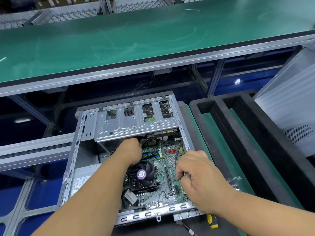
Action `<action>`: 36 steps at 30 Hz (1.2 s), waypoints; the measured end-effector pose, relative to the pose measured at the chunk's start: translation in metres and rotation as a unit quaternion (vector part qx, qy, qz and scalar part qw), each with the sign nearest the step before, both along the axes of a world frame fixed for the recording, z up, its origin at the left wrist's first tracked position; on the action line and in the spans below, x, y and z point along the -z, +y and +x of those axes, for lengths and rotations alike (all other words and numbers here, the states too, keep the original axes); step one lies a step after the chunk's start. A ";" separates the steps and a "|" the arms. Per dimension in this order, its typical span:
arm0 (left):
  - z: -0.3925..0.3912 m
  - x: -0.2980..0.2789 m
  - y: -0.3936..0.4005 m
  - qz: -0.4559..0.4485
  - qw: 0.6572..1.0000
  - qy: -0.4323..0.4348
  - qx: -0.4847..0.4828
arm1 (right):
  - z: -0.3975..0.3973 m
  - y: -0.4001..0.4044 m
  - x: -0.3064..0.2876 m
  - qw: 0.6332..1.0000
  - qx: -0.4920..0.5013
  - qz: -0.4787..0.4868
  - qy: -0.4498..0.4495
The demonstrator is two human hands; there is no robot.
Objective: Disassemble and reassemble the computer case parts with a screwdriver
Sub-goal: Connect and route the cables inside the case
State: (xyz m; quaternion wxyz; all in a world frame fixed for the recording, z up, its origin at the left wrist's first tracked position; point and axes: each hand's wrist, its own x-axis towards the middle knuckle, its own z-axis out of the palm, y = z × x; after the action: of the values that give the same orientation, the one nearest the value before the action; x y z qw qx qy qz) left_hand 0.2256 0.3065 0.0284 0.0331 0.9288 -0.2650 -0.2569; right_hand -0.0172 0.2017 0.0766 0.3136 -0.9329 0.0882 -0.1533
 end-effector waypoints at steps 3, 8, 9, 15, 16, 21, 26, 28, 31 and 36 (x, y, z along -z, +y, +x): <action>0.001 0.001 0.001 0.033 0.998 -0.018 0.040 | 0.000 0.000 -0.001 1.000 -0.001 0.000 0.000; 0.009 -0.002 -0.001 0.037 0.998 0.006 0.043 | 0.000 0.000 0.000 1.000 -0.002 -0.004 -0.002; 0.010 -0.002 -0.001 0.028 0.999 0.009 0.032 | 0.000 0.000 0.000 1.000 -0.002 -0.005 -0.002; 0.007 0.012 0.002 -0.063 0.995 0.008 -0.078 | 0.000 0.000 0.000 1.000 0.000 -0.004 -0.001; 0.007 0.014 0.002 -0.075 0.993 0.004 -0.094 | 0.000 0.000 0.000 1.000 0.000 -0.003 -0.002; 0.008 0.021 -0.002 -0.063 0.991 -0.038 -0.110 | 0.000 -0.001 0.000 1.000 -0.001 -0.008 -0.009; 0.006 0.026 -0.005 0.007 0.995 -0.090 -0.032 | 0.001 -0.001 0.000 1.000 -0.003 -0.008 -0.010; 0.008 0.028 -0.005 0.056 0.992 -0.116 0.011 | 0.001 -0.001 0.000 1.000 -0.004 -0.008 -0.012; 0.011 0.031 -0.006 0.105 0.985 -0.128 0.053 | 0.001 -0.001 0.001 1.000 -0.004 -0.007 -0.016; 0.012 0.032 -0.007 0.195 0.961 -0.147 0.132 | 0.000 -0.001 0.001 1.000 -0.003 -0.004 -0.012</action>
State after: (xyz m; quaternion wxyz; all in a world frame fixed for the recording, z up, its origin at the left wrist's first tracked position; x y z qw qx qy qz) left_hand 0.2376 0.2995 -0.0040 -0.2222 0.9014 -0.3324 -0.1662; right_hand -0.0169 0.2010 0.0757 0.3111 -0.9327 0.0807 -0.1636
